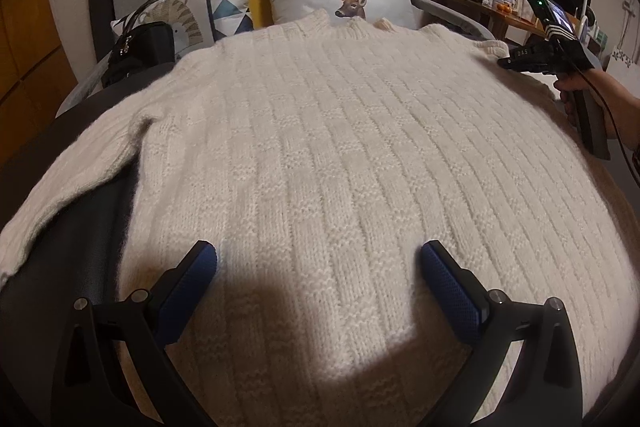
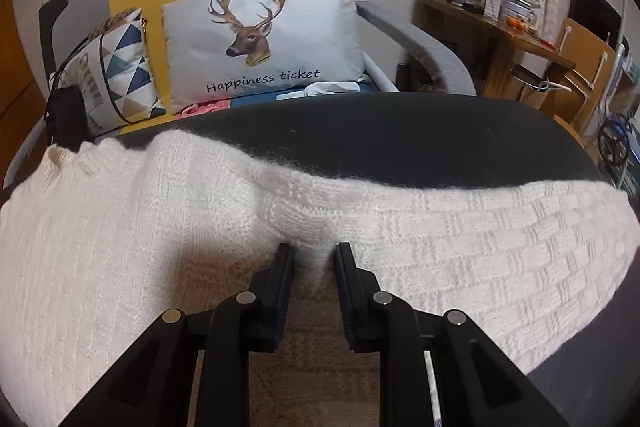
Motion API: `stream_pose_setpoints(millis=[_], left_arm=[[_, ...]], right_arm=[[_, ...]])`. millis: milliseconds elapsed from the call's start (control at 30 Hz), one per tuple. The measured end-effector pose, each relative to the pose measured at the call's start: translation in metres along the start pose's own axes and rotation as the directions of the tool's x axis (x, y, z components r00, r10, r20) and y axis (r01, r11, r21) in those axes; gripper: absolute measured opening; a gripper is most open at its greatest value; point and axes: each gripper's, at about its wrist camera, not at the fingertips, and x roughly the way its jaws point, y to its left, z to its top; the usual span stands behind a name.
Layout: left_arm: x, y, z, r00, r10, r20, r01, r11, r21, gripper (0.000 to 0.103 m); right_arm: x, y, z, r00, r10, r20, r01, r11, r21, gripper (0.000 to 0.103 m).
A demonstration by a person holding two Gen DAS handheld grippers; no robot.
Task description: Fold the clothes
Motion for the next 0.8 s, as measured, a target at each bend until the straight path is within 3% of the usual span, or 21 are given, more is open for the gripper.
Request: stream_pose_setpoints(millis=[100, 267, 467, 667, 733, 800], left_arm=[[-0.001, 0.000, -0.001, 1.000, 0.006, 0.000, -0.006, 1.000, -0.002, 0.103], [-0.003, 0.000, -0.002, 1.000, 0.006, -0.008, -0.006, 1.000, 0.002, 0.103], [0.001, -0.013, 0.018, 0.999, 0.013, -0.033, -0.013, 1.000, 0.002, 0.103], [0.015, -0.032, 0.040, 0.994, 0.111, -0.002, -0.110, 0.989, 0.097, 0.103], [0.024, -0.032, 0.045, 0.991, 0.136, -0.012, -0.134, 0.985, 0.113, 0.103], [0.030, -0.027, 0.045, 0.993, 0.117, -0.026, -0.114, 0.989, 0.093, 0.103]], right_arm=[[-0.010, -0.007, -0.001, 0.999, 0.032, 0.009, -0.032, 0.999, 0.036, 0.023], [-0.053, -0.058, -0.009, 0.974, 0.204, 0.096, -0.220, 0.953, 0.207, 0.024], [-0.071, -0.118, -0.025, 0.979, 0.185, 0.082, -0.201, 0.939, 0.280, 0.027], [-0.088, -0.177, -0.040, 0.984, 0.167, 0.067, -0.180, 0.919, 0.352, 0.029], [-0.085, -0.166, -0.033, 0.980, 0.188, 0.062, -0.198, 0.930, 0.309, 0.029], [-0.076, -0.132, -0.018, 0.978, 0.204, 0.050, -0.210, 0.952, 0.221, 0.029]])
